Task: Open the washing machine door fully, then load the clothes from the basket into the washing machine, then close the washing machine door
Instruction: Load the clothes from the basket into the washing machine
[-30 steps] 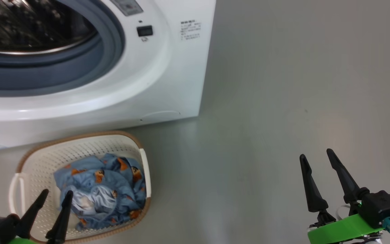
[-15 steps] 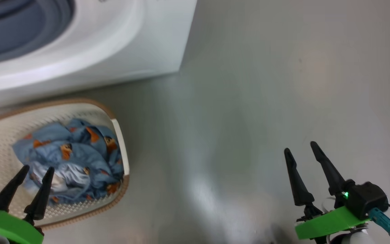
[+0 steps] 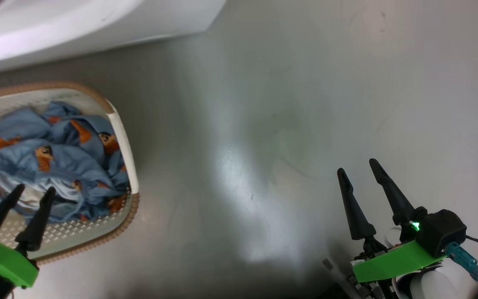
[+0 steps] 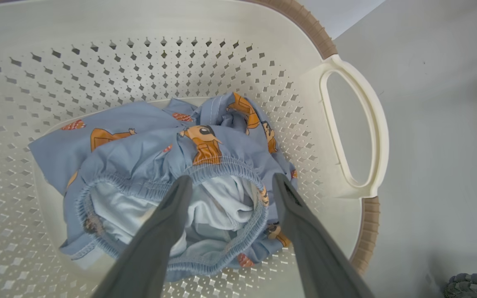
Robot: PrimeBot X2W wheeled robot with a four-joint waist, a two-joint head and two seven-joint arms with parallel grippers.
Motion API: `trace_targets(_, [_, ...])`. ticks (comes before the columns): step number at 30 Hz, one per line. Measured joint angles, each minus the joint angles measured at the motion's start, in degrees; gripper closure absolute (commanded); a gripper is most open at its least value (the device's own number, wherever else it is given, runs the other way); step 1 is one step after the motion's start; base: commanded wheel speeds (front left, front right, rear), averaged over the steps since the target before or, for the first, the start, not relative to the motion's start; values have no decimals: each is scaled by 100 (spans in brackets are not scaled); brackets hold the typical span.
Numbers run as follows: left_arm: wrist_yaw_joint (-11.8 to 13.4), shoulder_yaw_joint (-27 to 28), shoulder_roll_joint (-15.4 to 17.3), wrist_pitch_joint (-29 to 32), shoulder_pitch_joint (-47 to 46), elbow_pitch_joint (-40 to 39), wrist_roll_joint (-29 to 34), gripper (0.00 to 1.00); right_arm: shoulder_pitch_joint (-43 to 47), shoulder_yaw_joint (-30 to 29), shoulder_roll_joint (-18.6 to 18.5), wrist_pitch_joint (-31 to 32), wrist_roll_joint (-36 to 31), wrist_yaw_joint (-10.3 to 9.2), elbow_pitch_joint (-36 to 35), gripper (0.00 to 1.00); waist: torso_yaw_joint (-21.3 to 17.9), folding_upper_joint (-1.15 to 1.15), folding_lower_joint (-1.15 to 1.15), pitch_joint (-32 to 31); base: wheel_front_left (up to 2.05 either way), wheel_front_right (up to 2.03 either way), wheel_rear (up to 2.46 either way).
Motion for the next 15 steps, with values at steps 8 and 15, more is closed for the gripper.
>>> trace_targets(8, [0,-156,216,0,-316,7,-179,0,-4,116,1,-1,49,0,-122,0,-205,0,0,409,0,0,0])
trace_targets(15, [0,-188,343,0,-587,207,-205,0,-3,210,1,-1,197,0,-179,0,-396,0,0,590,0,0,0])
